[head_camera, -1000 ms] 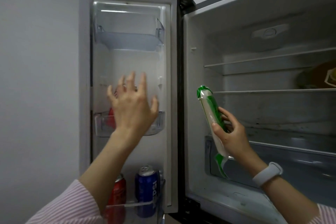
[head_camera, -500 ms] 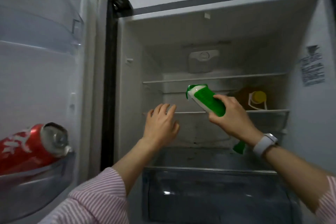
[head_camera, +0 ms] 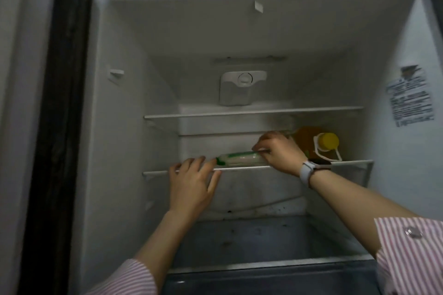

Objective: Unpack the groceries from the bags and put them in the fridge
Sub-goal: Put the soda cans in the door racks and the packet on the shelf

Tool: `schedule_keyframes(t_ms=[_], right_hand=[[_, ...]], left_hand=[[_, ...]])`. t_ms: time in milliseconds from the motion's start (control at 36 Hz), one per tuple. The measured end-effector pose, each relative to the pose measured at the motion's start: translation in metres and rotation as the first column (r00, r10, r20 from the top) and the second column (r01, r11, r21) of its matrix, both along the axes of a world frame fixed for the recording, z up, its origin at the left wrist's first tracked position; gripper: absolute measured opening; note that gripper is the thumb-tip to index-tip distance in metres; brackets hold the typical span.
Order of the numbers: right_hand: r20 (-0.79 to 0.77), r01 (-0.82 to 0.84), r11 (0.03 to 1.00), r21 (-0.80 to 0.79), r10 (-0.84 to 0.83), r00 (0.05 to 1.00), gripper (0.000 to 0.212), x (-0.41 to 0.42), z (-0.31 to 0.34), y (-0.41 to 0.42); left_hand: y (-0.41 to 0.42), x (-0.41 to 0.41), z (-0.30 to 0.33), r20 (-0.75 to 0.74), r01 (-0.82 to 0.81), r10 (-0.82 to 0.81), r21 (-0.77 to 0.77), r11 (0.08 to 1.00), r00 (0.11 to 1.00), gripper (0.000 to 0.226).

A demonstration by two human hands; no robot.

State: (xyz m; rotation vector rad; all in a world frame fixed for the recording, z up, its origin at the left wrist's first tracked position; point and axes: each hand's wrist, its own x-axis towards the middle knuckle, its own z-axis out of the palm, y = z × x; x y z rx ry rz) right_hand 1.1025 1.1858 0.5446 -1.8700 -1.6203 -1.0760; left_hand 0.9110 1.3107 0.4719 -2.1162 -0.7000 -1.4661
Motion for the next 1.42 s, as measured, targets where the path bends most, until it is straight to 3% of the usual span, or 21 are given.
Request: schedule_keyframes(t_ms=[56,111,194,333,389,472,556,611,694,833,917,1028,1111,1194,1306,1417], right_hand=[[-0.143,-0.065,0.995,0.079,0.076,0.987,0.026,0.0,-0.007,0.001],[-0.121,-0.024,0.998,0.057,0.03,0.992,0.041,-0.004,-0.017,-0.005],[-0.036,0.102,0.984,-0.146,-0.109,0.993,0.055,-0.014,-0.026,-0.016],[-0.165,0.163,0.883,-0.44,-0.258,0.952,0.058,-0.025,-0.012,-0.024],[-0.159,0.192,0.902,-0.386,-0.27,0.95,0.055,-0.025,-0.017,-0.02],[-0.128,0.201,0.975,-0.099,-0.212,0.969,0.045,-0.026,-0.043,-0.019],[-0.096,0.094,0.994,0.06,-0.088,0.992,0.048,-0.036,-0.081,-0.033],[-0.178,0.012,0.996,0.091,0.004,0.984,0.05,-0.049,-0.108,-0.05],[-0.303,-0.052,0.995,0.083,0.075,0.95,0.049,-0.072,-0.156,-0.081],[-0.491,-0.142,0.99,-0.007,0.12,0.863,0.044,-0.112,-0.252,-0.14],[-0.545,-0.248,0.969,-0.009,0.204,0.813,0.049,-0.146,-0.312,-0.183],[-0.603,-0.384,0.911,-0.151,0.223,0.766,0.05,-0.2,-0.389,-0.239],[-0.641,-0.46,0.843,-0.278,0.194,0.743,0.05,-0.245,-0.436,-0.271],[-0.673,-0.541,0.745,-0.39,0.17,0.72,0.042,-0.295,-0.467,-0.291],[-0.733,-0.655,0.631,-0.415,0.195,0.652,0.045,-0.375,-0.496,-0.304],[-0.757,-0.773,0.452,-0.446,0.27,0.595,0.036,-0.467,-0.514,-0.309]], left_hand=[[0.002,0.001,-0.001,0.006,0.015,-0.015,0.0,1.0,1.0,0.037],[0.003,0.001,-0.002,0.012,0.027,-0.027,0.002,1.0,1.0,0.038],[0.004,0.002,-0.003,0.002,0.017,-0.017,-0.011,1.0,1.0,0.041],[0.002,0.0,-0.003,-0.088,-0.058,0.054,-0.042,0.997,0.995,0.051],[-0.002,-0.003,-0.002,-0.129,-0.089,0.076,-0.097,0.991,0.989,0.057],[-0.015,-0.007,-0.009,-0.169,-0.118,0.087,-0.184,0.976,0.982,0.069],[-0.043,-0.017,-0.031,-0.144,-0.081,0.036,-0.326,0.942,0.989,0.07],[-0.068,-0.026,-0.051,-0.099,-0.062,0.025,-0.397,0.916,0.995,0.067],[-0.106,-0.04,-0.09,-0.058,-0.043,0.017,-0.488,0.872,0.998,0.061],[-0.168,-0.077,-0.182,-0.006,-0.017,0.016,-0.466,0.885,1.0,0.045],[-0.217,-0.112,-0.245,-0.019,-0.025,0.017,-0.509,0.86,1.0,0.045],[-0.284,-0.171,-0.325,-0.116,-0.122,0.066,-0.58,0.806,0.991,0.044],[-0.327,-0.227,-0.374,-0.212,-0.237,0.127,-0.651,0.721,0.969,0.045],[-0.366,-0.289,-0.408,-0.284,-0.348,0.202,-0.75,0.563,0.937,0.047],[-0.416,-0.382,-0.439,-0.325,-0.452,0.352,-0.806,0.383,0.878,0.042],[-0.462,-0.478,-0.462,-0.344,-0.499,0.509,-0.842,0.205,0.789,0.043]])
